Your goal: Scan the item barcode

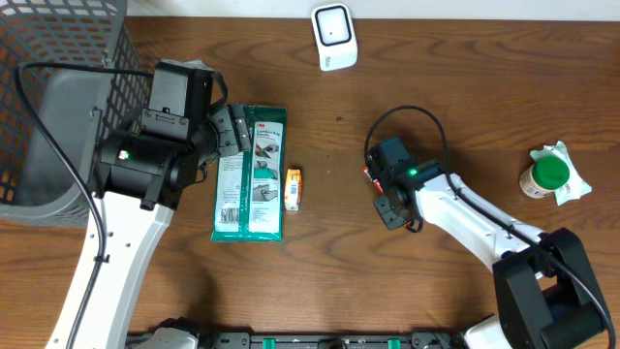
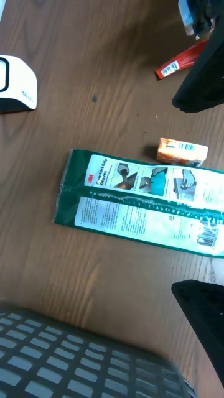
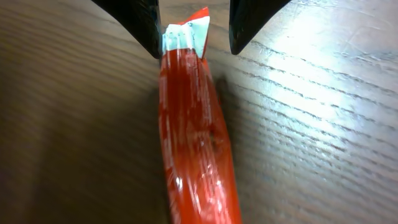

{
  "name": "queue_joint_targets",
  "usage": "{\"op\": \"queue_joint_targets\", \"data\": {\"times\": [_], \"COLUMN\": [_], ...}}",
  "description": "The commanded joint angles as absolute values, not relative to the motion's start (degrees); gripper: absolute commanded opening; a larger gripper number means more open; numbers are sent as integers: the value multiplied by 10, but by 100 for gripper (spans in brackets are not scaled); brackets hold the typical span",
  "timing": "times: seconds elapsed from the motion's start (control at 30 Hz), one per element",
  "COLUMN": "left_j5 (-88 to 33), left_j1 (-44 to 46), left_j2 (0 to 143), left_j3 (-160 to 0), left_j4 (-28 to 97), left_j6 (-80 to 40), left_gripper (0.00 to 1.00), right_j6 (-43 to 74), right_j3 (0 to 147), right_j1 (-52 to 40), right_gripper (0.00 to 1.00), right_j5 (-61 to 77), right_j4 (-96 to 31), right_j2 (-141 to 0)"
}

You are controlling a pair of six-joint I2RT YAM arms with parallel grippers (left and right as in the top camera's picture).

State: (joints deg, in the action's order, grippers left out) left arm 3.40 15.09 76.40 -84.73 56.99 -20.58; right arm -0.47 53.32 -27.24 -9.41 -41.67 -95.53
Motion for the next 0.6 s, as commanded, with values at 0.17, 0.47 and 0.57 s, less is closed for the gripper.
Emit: {"op": "queue_joint_targets", "data": {"times": [0.17, 0.47, 0.57], "left_j5": [41, 41, 41], "left_j1": [148, 148, 148], "left_j2": [765, 765, 765], "left_j3": [-856, -856, -856], "left_j4": [571, 571, 571], "left_j6": [-200, -200, -200], "left_gripper": [87, 86, 86], "right_j6": [-3, -3, -3], "right_j3": [509, 545, 551], "right_j1": [-276, -277, -279], "right_gripper": [31, 34, 33], "right_j5": [-99, -103, -92], "right_j4": [-390, -396, -396], "right_j2": [-957, -952, -951]}}
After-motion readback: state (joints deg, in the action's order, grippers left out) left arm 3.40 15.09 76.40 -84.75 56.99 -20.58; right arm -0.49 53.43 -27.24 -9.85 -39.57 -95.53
